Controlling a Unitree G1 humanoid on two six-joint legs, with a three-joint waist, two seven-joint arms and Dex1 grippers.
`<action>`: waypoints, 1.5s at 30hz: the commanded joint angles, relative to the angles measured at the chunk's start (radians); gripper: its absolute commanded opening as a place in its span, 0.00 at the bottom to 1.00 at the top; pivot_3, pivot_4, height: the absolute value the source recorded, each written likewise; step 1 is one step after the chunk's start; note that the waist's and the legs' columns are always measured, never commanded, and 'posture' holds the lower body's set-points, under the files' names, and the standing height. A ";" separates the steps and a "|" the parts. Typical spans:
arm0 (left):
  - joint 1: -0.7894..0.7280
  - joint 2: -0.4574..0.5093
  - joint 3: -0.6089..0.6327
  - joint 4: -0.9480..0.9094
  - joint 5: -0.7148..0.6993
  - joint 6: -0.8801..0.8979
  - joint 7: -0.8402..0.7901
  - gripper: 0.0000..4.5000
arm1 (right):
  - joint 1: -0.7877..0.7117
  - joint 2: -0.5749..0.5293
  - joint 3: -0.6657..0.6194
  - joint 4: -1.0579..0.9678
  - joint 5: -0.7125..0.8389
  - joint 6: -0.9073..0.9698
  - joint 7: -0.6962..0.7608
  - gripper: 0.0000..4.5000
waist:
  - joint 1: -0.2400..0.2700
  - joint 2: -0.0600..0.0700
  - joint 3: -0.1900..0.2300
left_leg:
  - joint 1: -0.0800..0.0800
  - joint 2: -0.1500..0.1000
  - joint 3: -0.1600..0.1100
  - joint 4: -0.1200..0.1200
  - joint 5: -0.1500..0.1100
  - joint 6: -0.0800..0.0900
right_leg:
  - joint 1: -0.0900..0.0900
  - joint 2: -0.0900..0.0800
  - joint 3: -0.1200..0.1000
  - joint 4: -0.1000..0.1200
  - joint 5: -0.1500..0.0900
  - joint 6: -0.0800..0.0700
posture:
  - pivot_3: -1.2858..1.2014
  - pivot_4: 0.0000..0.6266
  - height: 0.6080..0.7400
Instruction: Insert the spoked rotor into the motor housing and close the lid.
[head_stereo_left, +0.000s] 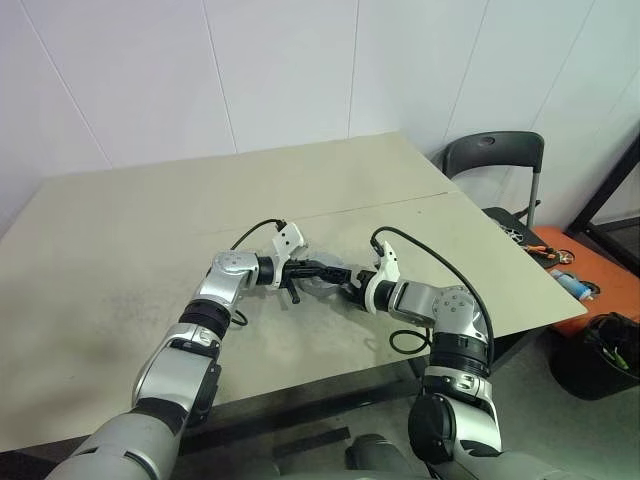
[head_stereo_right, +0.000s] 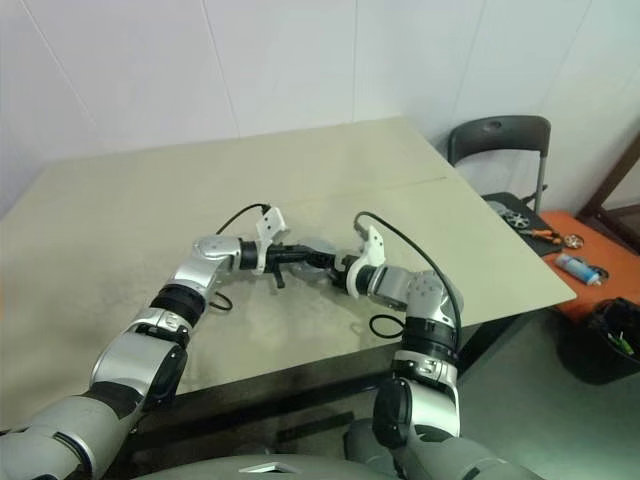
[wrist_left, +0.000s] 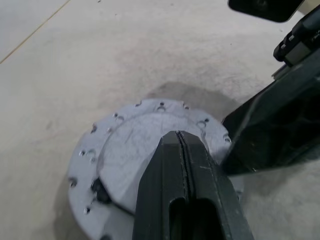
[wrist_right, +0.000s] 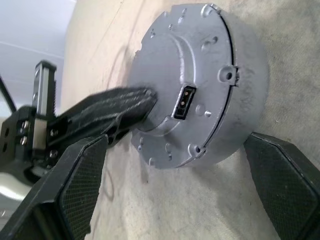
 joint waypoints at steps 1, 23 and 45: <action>0.020 0.018 0.006 -0.003 -0.012 0.054 -0.021 0.00 | -0.027 0.033 -0.009 -0.007 -0.005 -0.031 -0.062 1.00 | 0.001 0.000 0.000 | 0.000 0.000 0.000 0.000 0.000 0.000 | 0.000 0.000 0.000 0.000 0.000 0.000 | 0.52 0.00 1.00; 0.003 0.036 0.051 0.034 -0.040 0.055 0.015 0.00 | 0.006 0.020 0.048 0.057 0.035 -0.131 -0.102 1.00 | 0.000 0.000 0.001 | -0.003 0.000 -0.001 -0.001 0.000 0.000 | -0.008 0.000 0.000 0.000 0.002 0.003 | 0.52 0.00 1.00; -0.022 0.046 0.072 0.077 -0.032 0.041 0.033 0.00 | 0.013 0.026 0.094 0.156 0.071 -0.301 -0.106 0.48 | 0.002 0.002 0.001 | -0.003 0.000 -0.001 -0.003 0.000 0.000 | -0.008 0.000 0.000 -0.002 0.002 0.003 | 0.52 0.00 1.00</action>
